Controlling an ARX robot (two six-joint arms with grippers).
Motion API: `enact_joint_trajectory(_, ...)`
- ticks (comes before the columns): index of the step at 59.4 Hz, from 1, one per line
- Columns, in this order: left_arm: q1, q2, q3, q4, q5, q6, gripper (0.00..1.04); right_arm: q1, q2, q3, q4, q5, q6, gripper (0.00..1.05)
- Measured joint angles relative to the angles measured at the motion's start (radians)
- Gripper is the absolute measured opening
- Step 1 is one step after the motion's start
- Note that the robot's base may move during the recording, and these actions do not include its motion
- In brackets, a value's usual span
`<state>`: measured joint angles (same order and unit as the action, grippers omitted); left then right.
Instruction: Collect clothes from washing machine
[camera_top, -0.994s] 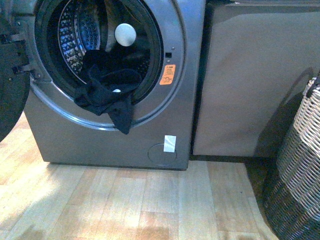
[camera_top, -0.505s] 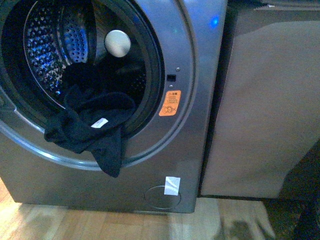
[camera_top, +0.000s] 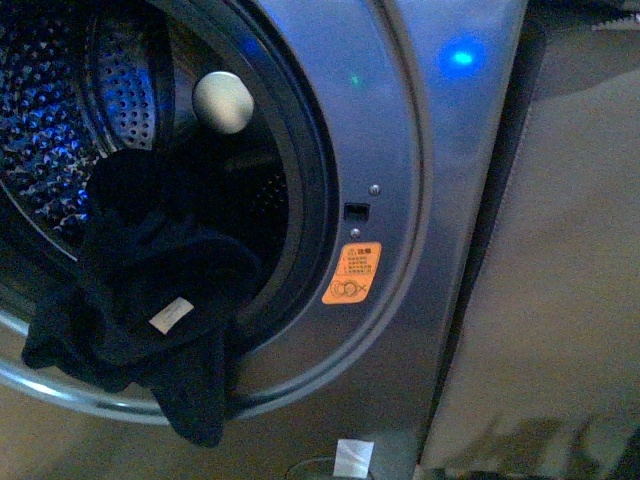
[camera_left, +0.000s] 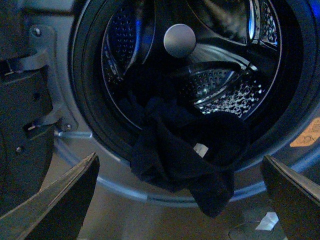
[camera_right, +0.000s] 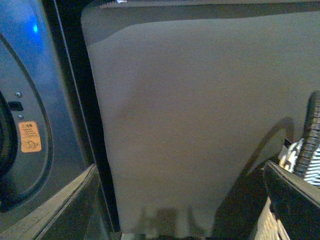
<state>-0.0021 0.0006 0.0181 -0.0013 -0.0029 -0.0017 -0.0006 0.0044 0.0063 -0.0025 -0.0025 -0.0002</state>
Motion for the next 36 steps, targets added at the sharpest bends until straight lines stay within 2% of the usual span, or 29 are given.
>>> enact_joint_trajectory(16, 0.004, 0.005, 0.001, -0.003, 0.016, -0.005, 0.98, 0.0, 0.0, 0.0, 0.0, 0.001, 0.0, 0.97)
enact_joint_trajectory(21, 0.087, 0.119, 0.056, -0.137, 0.275, -0.039, 0.98, 0.0, 0.0, 0.0, 0.0, 0.001, 0.0, 0.97)
enact_joint_trajectory(23, 0.106, 0.181, 0.064, -0.14, 0.344, -0.047, 0.98, 0.0, 0.0, 0.0, 0.0, 0.0, 0.0, 0.97)
enact_joint_trajectory(27, 0.106, 0.353, 0.084, -0.048, 0.423, -0.062, 0.98, 0.0, 0.0, 0.0, 0.0, 0.002, 0.0, 0.97)
enact_joint_trajectory(36, 0.047, 0.69, 0.184, 0.234, 0.393, -0.072, 0.98, 0.0, 0.0, 0.0, 0.0, 0.001, 0.0, 0.97)
